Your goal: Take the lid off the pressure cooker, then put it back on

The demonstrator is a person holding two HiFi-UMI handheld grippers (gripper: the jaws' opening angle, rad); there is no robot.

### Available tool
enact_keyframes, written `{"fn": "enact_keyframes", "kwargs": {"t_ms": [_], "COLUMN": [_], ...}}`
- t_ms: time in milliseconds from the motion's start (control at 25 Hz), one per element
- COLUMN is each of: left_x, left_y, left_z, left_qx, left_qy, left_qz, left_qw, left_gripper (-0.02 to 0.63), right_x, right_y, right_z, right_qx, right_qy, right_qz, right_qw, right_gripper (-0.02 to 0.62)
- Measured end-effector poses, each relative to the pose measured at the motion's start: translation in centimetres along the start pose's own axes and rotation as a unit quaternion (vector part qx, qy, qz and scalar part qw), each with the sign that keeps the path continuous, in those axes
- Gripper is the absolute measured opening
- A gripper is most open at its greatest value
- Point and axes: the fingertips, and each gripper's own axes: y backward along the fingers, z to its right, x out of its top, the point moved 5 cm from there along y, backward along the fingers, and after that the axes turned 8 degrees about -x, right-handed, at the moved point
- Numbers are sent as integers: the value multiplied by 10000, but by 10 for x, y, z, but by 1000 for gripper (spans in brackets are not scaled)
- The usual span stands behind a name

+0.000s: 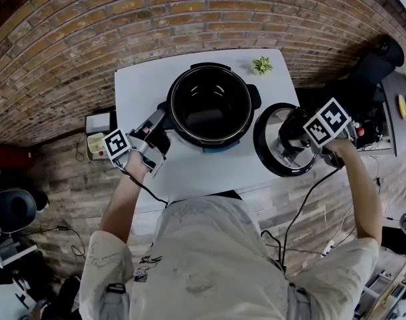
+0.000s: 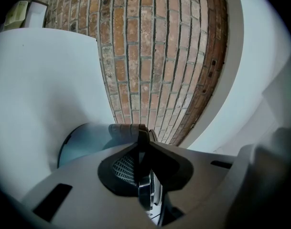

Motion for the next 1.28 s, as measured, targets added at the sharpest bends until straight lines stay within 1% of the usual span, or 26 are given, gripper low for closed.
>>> {"fn": "enact_keyframes", "kwargs": {"t_ms": [240,480,680,1120,1280], "left_x": [0,0,0,-1,-1], "left_y": [0,1,1,1,1], "left_z": [0,1,1,1,1], "left_qx": [-46,-18,-36,-111,-152], "left_qy": [-23,-32,-23,-52,-44], "left_qz": [47,88,135,189,205], "left_qw": [10000,10000,9999,9997,9997], "left_gripper": [64,64,64,64,64], "right_x": [-4,-8,-3,-11,-9], "right_y": [-48,-91,-112,-152,-153], "right_z": [-2,-7,-13,-31,-31], "right_qx": [-315,-366,-486,-629,-575], "right_qy": [-83,-138,-165,125,213], "right_qz": [84,-21,64,-92,-314], "right_qw": [9994,9992,9987,9979,9976], "right_gripper": [293,293,293,293,293]}}
